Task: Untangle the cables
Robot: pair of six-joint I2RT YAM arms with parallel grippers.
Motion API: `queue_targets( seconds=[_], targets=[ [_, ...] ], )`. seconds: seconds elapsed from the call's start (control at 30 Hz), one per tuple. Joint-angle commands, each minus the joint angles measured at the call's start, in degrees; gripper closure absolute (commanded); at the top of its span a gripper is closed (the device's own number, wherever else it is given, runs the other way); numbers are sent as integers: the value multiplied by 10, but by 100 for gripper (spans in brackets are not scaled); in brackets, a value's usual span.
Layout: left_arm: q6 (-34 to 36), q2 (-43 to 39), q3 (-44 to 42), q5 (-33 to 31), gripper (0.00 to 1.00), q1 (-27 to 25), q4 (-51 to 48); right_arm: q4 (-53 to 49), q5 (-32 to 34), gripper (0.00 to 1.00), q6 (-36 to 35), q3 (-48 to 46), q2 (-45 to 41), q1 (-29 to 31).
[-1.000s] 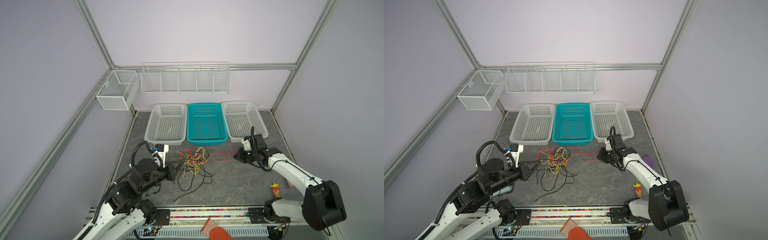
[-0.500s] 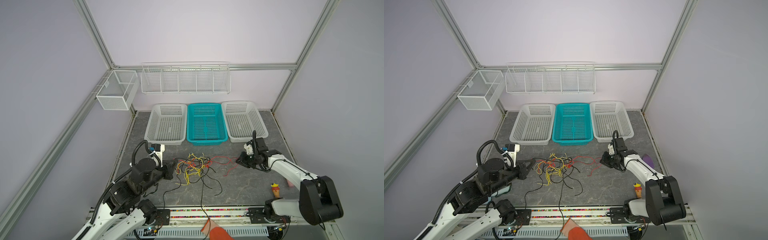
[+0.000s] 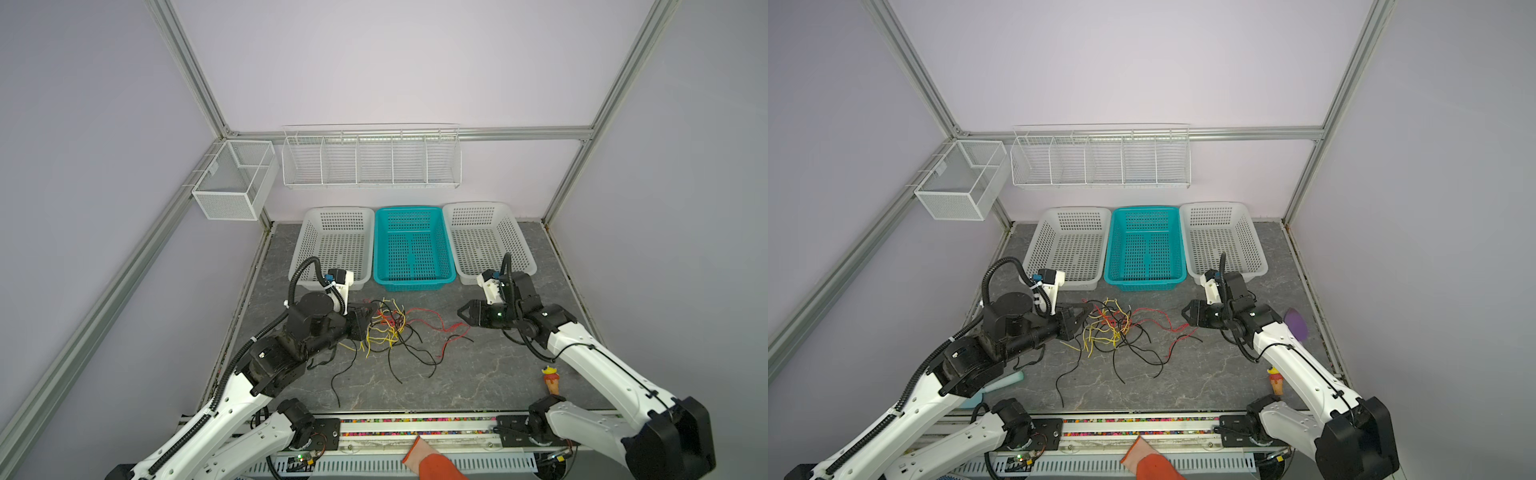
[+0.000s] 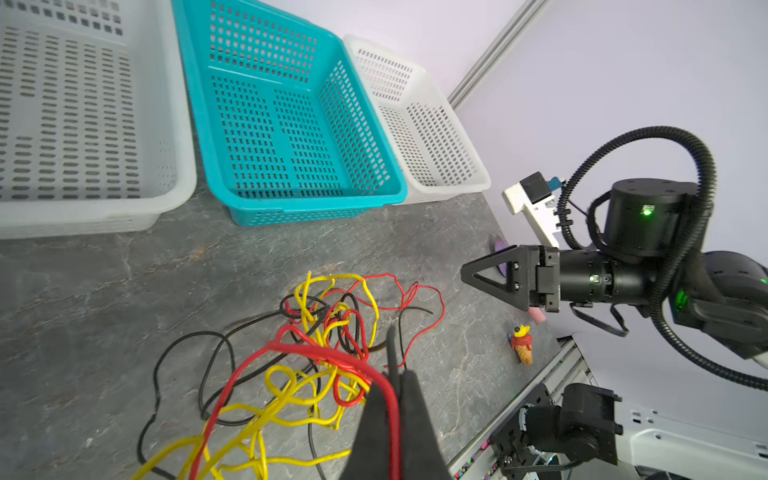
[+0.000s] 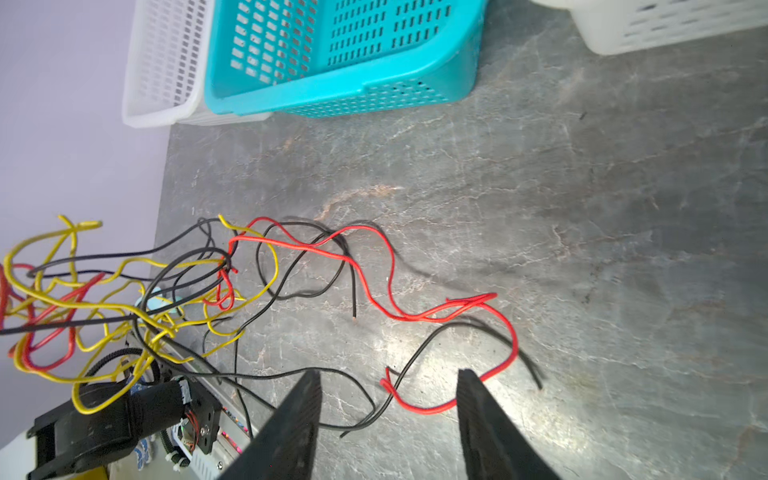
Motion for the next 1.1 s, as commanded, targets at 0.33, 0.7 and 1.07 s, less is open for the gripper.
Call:
queue_targets(
  seconds=[0.33, 0.7, 1.07],
  targets=[
    [35, -5, 38, 82, 100, 2, 50, 98, 103, 41, -79, 81, 130, 143],
    [42, -5, 32, 102, 100, 2, 47, 200, 181, 42, -140, 79, 184, 200],
    [52, -14, 29, 98, 100, 2, 23, 232, 207, 86, -158, 69, 189, 211]
  ],
)
